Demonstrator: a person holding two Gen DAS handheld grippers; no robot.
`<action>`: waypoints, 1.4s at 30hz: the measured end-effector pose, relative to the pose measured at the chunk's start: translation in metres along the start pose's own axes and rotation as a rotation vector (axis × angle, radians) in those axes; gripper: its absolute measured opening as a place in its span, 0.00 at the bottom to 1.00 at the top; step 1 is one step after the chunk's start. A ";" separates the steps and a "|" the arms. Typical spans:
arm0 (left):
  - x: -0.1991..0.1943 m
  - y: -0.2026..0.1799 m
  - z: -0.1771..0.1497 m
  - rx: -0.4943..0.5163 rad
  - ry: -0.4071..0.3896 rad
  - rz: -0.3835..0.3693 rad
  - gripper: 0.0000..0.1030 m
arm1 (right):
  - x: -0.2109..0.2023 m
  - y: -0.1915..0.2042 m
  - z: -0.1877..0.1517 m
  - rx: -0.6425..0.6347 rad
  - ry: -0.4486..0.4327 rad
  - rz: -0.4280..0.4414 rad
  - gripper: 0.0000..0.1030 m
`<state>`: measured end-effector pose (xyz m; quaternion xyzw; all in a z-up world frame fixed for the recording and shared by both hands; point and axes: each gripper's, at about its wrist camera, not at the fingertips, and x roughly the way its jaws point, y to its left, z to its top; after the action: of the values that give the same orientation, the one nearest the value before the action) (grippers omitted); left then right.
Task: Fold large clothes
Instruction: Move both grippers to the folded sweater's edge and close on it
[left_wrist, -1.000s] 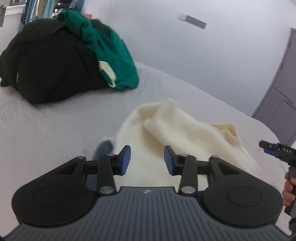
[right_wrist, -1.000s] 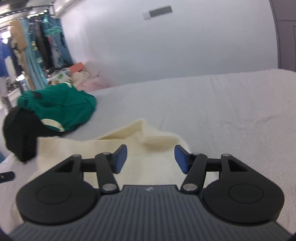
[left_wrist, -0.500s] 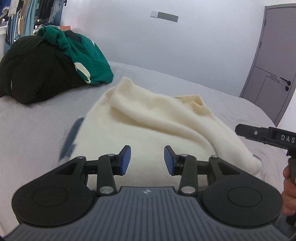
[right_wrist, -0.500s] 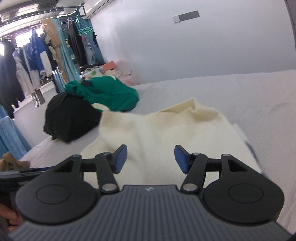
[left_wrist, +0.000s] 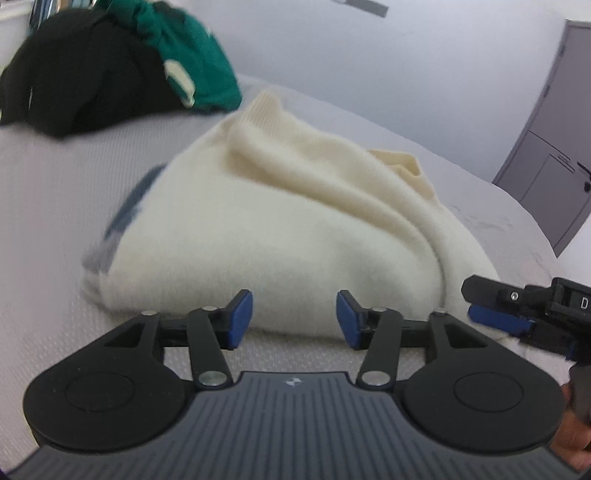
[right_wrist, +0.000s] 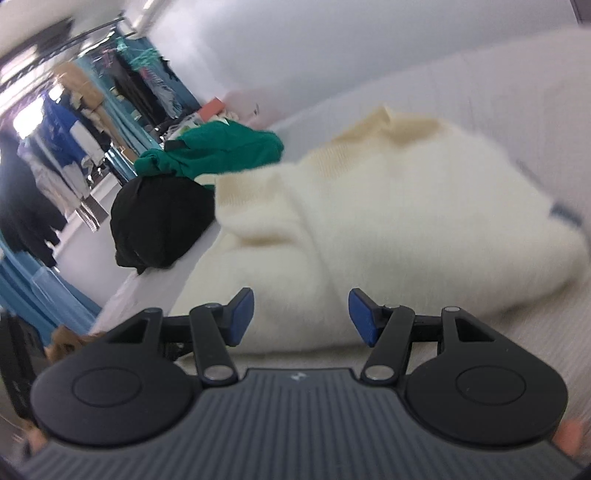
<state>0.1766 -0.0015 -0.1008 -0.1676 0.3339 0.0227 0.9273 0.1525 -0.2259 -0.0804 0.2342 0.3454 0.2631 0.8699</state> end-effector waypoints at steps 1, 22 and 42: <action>0.003 0.003 0.000 -0.019 0.011 -0.003 0.63 | 0.004 -0.005 0.000 0.041 0.019 0.008 0.65; 0.050 0.102 -0.020 -0.753 0.151 -0.225 0.78 | 0.040 -0.068 -0.021 0.596 0.142 0.082 0.91; 0.053 0.119 -0.013 -0.838 0.062 -0.257 0.35 | 0.040 -0.084 -0.011 0.633 -0.044 0.026 0.91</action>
<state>0.1913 0.1024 -0.1786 -0.5700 0.3000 0.0358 0.7641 0.1942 -0.2617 -0.1561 0.5033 0.3881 0.1485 0.7576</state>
